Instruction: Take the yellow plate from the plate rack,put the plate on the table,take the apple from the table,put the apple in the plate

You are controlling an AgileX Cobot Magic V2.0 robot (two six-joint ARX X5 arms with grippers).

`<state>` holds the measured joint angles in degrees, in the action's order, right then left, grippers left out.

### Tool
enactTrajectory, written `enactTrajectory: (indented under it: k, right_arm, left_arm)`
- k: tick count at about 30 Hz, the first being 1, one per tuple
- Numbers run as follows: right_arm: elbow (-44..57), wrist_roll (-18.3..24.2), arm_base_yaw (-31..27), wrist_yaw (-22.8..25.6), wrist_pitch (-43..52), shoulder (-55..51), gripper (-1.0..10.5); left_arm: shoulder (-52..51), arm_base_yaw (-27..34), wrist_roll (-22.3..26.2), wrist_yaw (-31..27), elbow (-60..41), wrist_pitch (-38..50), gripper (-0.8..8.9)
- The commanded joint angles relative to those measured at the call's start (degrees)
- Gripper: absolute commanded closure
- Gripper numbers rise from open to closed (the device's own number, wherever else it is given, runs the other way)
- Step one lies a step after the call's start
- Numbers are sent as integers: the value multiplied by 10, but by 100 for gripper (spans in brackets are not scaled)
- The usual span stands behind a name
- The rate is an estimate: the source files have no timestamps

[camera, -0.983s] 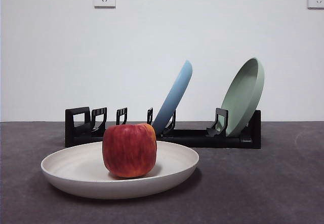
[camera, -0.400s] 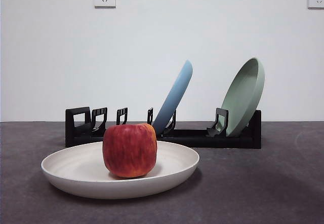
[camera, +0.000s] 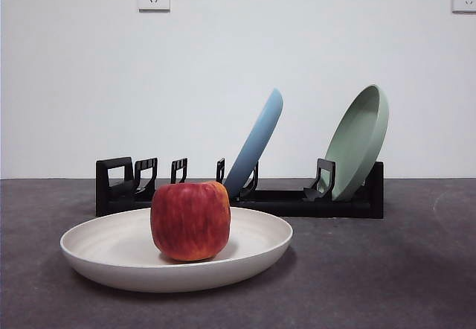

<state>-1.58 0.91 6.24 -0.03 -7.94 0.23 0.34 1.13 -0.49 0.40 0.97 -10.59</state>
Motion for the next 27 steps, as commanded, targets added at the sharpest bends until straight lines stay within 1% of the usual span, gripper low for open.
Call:
enactTrajectory:
  k: [1, 7, 12, 27]
  right_arm:
    - [12, 2, -1, -1, 3, -2, 962]
    - [12, 12, -1, 0, -3, -2, 962]
    - [12, 11, -1, -1, -24, -1, 962]
    - [12, 11, -1, 1, -24, 4, 962]
  left_arm:
    - [-2, 2, 1, -2, -8, 1, 817]
    - [-2, 2, 1, -2, -8, 1, 817]
    - [-2, 2, 1, -2, -8, 1, 817]
    - [-2, 2, 1, -2, -8, 1, 817]
